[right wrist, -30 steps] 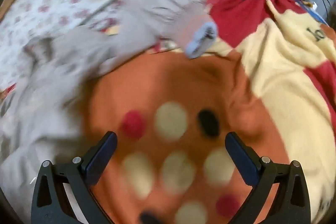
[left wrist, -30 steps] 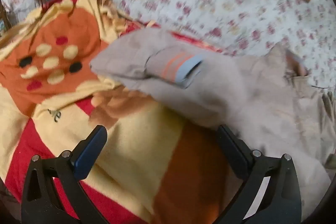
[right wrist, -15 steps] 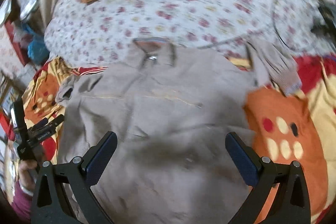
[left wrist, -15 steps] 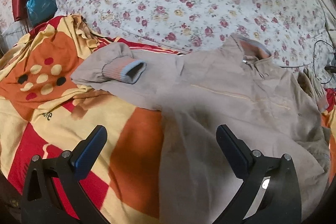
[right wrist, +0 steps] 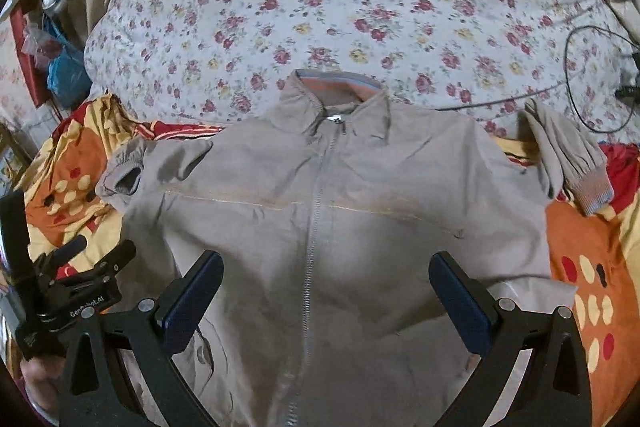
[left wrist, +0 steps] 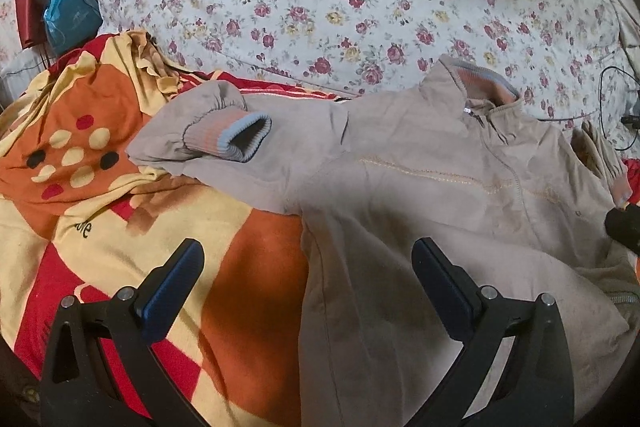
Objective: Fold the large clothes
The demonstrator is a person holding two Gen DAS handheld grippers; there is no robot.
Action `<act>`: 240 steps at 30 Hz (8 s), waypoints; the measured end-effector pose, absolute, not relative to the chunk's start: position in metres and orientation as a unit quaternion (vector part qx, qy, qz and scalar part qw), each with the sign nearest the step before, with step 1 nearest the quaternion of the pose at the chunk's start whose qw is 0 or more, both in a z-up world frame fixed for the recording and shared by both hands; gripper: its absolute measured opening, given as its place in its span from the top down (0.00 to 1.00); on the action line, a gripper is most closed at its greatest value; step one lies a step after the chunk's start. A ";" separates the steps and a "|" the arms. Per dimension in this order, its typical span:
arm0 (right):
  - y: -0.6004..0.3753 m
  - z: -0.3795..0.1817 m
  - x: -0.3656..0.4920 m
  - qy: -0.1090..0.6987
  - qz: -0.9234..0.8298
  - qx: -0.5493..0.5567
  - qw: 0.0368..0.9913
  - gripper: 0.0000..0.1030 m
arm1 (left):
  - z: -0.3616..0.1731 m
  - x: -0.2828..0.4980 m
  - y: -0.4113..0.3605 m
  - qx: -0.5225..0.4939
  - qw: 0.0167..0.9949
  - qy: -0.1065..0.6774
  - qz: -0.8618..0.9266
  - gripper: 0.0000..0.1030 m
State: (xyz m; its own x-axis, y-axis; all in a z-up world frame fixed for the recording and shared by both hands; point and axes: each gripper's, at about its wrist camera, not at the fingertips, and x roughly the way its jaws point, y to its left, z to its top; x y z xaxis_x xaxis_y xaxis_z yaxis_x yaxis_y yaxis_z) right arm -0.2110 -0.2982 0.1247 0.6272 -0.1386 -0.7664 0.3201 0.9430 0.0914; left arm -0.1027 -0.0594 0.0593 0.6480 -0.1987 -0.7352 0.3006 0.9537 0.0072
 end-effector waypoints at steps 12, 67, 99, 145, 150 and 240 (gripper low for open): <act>-0.294 0.104 -0.206 0.426 -0.122 0.112 0.889 0.00 | 0.062 -0.099 -0.065 0.061 0.907 0.395 -0.132 0.00; -0.278 0.111 -0.206 0.429 -0.130 0.077 0.890 0.00 | 0.061 -0.092 -0.061 0.063 0.907 0.401 -0.112 0.00; -0.273 0.098 -0.200 0.449 -0.124 0.084 0.881 0.00 | 0.057 -0.092 -0.066 0.069 0.905 0.404 -0.110 0.00; -0.278 0.091 -0.201 0.447 -0.085 0.116 0.883 0.00 | 0.061 -0.019 -0.025 0.066 0.900 0.423 -0.078 0.00; -0.276 0.090 -0.200 0.450 -0.074 0.115 0.882 0.00 | 0.058 0.003 -0.034 0.095 0.903 0.411 -0.077 0.00; -0.453 0.114 -0.195 0.402 -0.218 0.148 0.877 0.93 | 0.038 -0.043 -0.030 0.000 0.875 0.481 -0.055 0.18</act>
